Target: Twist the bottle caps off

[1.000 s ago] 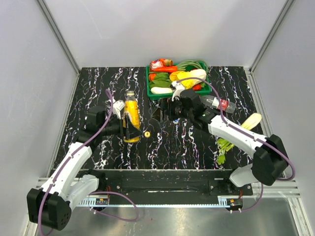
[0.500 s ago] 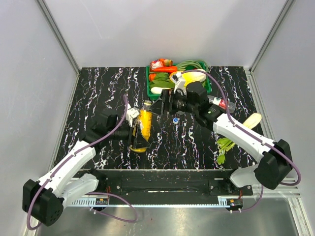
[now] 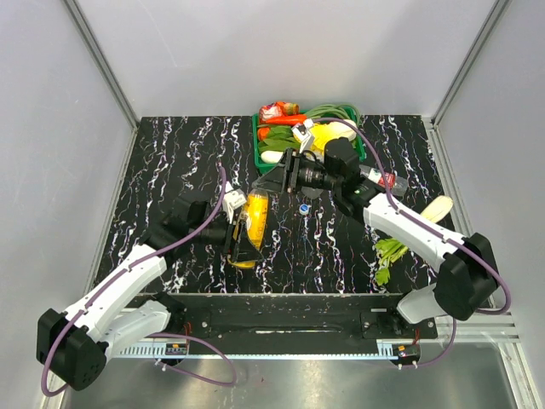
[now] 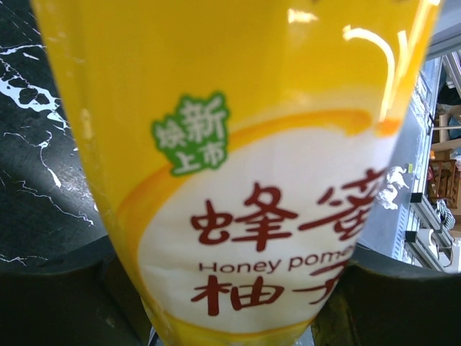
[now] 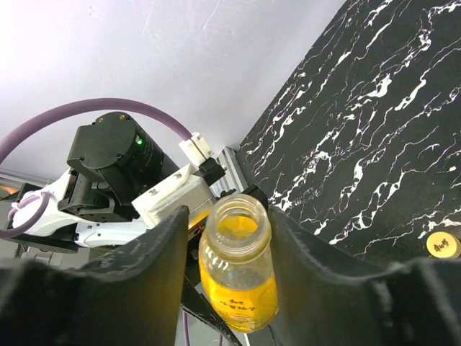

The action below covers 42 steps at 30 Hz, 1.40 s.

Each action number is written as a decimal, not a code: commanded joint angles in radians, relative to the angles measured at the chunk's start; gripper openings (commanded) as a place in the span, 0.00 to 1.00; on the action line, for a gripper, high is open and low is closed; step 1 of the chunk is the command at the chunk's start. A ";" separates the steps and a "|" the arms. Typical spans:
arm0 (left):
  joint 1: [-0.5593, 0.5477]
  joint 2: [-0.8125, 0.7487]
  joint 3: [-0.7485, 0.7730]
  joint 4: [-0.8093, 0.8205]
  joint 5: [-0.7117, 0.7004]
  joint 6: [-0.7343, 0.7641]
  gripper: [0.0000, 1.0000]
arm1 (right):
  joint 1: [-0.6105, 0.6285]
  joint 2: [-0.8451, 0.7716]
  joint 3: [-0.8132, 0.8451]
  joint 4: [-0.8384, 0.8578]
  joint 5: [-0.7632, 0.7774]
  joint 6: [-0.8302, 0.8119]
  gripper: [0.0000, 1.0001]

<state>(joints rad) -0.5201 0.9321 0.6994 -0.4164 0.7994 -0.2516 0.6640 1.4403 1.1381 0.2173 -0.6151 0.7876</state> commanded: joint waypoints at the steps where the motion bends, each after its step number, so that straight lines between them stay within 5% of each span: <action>1: -0.006 -0.013 0.045 0.053 0.047 0.014 0.00 | -0.001 0.012 0.008 0.074 -0.080 0.030 0.47; 7: -0.006 -0.022 0.045 0.051 0.035 0.014 0.03 | -0.003 0.022 0.012 0.068 -0.087 0.010 0.01; 9: -0.004 -0.032 0.045 0.047 0.020 0.017 0.12 | -0.003 0.017 0.011 0.064 -0.086 -0.004 0.00; 11: -0.006 -0.047 0.045 0.038 -0.018 0.018 0.34 | -0.001 0.009 0.011 0.053 -0.078 -0.027 0.00; 15: -0.006 -0.076 0.048 0.031 -0.080 0.018 0.99 | -0.001 -0.009 0.018 -0.007 -0.038 -0.083 0.00; 22: -0.004 -0.130 0.051 0.015 -0.172 0.018 0.99 | -0.003 -0.052 0.023 -0.145 0.093 -0.238 0.00; 31: -0.003 -0.208 0.069 -0.065 -0.491 0.014 0.99 | 0.000 -0.066 0.064 -0.257 0.308 -0.456 0.00; 42: -0.001 -0.276 0.060 -0.073 -0.583 0.009 0.99 | 0.020 -0.063 -0.001 -0.003 0.532 -0.602 0.00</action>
<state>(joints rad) -0.5236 0.6537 0.7200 -0.5076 0.2600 -0.2401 0.6636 1.4044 1.1496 0.0254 -0.1944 0.2703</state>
